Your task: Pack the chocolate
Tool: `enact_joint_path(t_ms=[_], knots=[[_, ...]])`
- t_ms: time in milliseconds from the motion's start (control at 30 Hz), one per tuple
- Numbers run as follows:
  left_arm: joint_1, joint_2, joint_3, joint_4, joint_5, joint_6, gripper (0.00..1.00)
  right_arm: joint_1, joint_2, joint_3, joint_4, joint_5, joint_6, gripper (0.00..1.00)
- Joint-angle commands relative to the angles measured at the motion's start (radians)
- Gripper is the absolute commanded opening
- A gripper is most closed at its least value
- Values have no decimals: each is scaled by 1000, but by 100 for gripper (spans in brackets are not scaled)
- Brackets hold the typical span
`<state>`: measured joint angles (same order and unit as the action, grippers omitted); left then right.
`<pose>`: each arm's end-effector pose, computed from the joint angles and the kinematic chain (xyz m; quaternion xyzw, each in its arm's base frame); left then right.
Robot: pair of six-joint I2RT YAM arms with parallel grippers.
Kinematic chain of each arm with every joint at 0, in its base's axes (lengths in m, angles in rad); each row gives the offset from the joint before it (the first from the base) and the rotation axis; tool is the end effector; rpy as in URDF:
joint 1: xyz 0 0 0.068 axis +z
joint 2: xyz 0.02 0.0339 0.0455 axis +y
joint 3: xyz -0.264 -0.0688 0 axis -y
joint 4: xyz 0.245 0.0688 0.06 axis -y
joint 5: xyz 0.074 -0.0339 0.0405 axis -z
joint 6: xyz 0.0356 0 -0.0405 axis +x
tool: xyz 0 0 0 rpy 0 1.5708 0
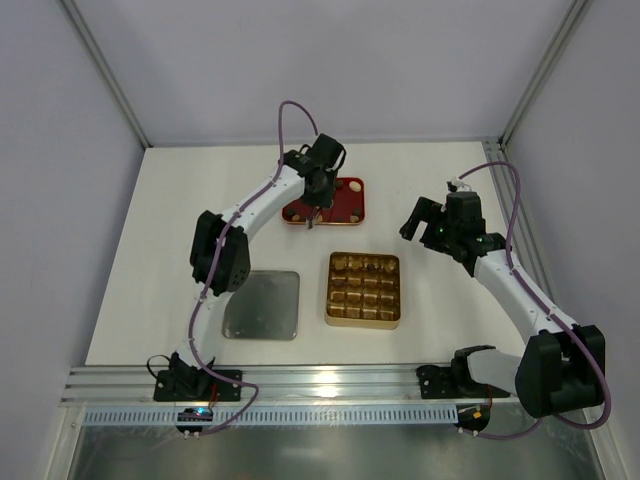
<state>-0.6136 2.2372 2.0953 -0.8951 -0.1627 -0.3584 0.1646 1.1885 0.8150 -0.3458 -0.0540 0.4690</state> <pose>0.4037 -0.2773 0.2518 0.1011 0.9563 -0.0535 0.2690 0.2502 0.0435 0.2527 0.1270 0.9016 0.1520 0.3846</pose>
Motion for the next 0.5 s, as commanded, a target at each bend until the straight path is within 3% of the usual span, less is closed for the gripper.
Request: enact_joint_path(t_ms=[0,467], knots=[[-5,-30,34,-5,3,7,35,6,-27,-2,8,13,-9,100],[-8,-11,71,-33,-12,15,32,4,-30,-4,4,17,-10,100]])
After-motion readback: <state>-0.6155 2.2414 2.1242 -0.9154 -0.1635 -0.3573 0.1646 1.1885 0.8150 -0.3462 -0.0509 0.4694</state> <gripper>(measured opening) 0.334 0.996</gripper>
